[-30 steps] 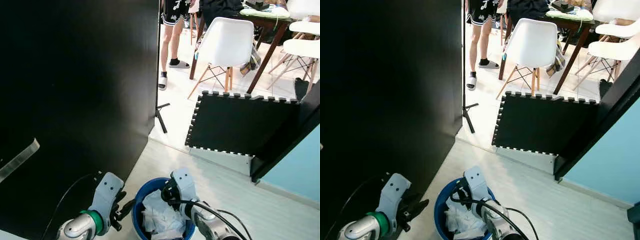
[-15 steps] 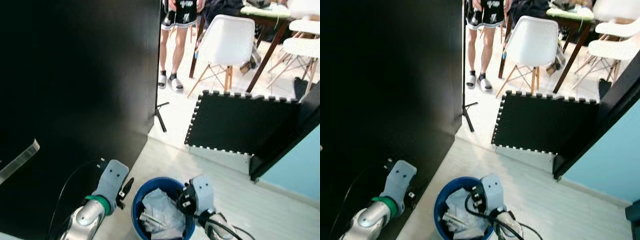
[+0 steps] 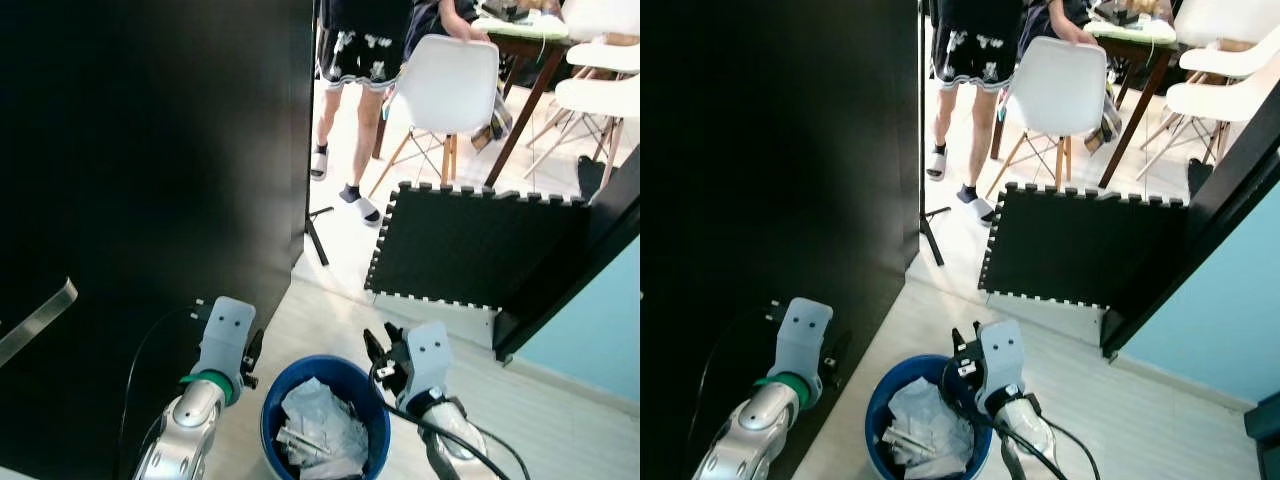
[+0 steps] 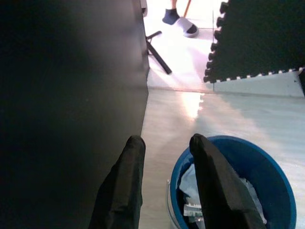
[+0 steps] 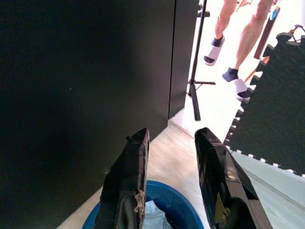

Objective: Clean up the room

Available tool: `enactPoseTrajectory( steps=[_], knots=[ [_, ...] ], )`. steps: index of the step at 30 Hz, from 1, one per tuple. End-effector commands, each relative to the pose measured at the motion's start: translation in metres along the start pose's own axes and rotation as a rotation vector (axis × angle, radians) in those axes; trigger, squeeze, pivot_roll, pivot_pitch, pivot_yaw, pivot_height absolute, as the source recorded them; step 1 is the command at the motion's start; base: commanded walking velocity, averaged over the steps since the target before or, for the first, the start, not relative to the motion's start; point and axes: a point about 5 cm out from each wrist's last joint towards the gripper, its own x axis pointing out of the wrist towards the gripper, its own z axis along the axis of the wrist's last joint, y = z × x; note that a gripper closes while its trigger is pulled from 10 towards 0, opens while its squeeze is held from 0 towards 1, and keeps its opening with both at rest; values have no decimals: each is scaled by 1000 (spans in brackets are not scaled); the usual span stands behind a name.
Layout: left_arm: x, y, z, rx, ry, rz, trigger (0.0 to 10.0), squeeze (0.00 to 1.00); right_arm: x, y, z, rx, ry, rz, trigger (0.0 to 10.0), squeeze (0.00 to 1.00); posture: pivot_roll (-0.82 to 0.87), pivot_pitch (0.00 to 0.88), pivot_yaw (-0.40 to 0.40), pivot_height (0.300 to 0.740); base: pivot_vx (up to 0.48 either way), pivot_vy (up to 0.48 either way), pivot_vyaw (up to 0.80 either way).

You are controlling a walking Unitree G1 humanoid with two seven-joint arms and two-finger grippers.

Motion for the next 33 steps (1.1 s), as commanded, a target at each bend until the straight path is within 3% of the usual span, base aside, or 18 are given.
enactPoseTrajectory(
  steps=[1,29,33],
  knots=[
    [-1,-1,-5,-2,22,9,10000,0,-4,1,-3,13,25,-8,10000,0,-111,87,50,720,0,0,0],
    [-1,-1,-6,-10,21,28,10000,0,-6,6,-7,31,60,0,10000,0,-109,102,56,720,-341,0,0],
    [1,2,-5,-6,24,37,10000,0,-6,6,-8,32,71,-1,10000,0,-110,101,57,720,0,0,0]
  ],
)
